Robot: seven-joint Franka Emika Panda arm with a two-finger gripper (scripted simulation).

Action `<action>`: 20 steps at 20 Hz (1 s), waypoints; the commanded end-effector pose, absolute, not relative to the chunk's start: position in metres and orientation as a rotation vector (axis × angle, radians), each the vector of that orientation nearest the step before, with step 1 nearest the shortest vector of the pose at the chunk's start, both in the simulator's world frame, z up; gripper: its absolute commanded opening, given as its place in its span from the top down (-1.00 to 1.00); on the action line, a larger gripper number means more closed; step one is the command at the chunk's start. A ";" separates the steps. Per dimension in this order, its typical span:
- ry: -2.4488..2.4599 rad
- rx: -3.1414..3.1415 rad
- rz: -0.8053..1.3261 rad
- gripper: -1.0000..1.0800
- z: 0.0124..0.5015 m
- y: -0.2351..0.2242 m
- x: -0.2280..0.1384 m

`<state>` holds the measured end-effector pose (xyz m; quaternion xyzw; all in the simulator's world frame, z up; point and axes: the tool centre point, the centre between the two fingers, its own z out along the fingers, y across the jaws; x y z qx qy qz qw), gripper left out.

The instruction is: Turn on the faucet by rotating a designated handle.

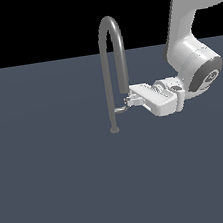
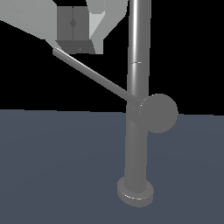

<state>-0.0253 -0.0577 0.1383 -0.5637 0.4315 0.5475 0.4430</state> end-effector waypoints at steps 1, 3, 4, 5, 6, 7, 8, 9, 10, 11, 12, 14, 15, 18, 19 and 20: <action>1.088 -1.382 1.376 1.00 0.114 -0.061 -0.038; 1.092 -1.378 1.381 1.00 0.103 -0.063 -0.045; 1.092 -1.378 1.381 1.00 0.103 -0.063 -0.045; 1.069 -1.395 1.364 1.00 0.122 -0.060 -0.035; 1.072 -1.393 1.366 1.00 0.116 -0.060 -0.036; 1.074 -1.391 1.368 1.00 0.109 -0.061 -0.037; 1.077 -1.389 1.370 1.00 0.103 -0.061 -0.038; 1.080 -1.387 1.372 1.00 0.097 -0.061 -0.039; 1.082 -1.385 1.374 1.00 0.091 -0.061 -0.039; 1.085 -1.383 1.376 1.00 0.085 -0.061 -0.040; 1.087 -1.382 1.378 1.00 0.080 -0.062 -0.041; 1.090 -1.380 1.380 1.00 0.074 -0.062 -0.042; 1.060 -1.398 1.363 1.00 0.096 -0.060 -0.034; 1.067 -1.393 1.367 1.00 0.083 -0.059 -0.031; 1.070 -1.392 1.369 1.00 0.079 -0.059 -0.031; 1.072 -1.390 1.370 1.00 0.075 -0.059 -0.030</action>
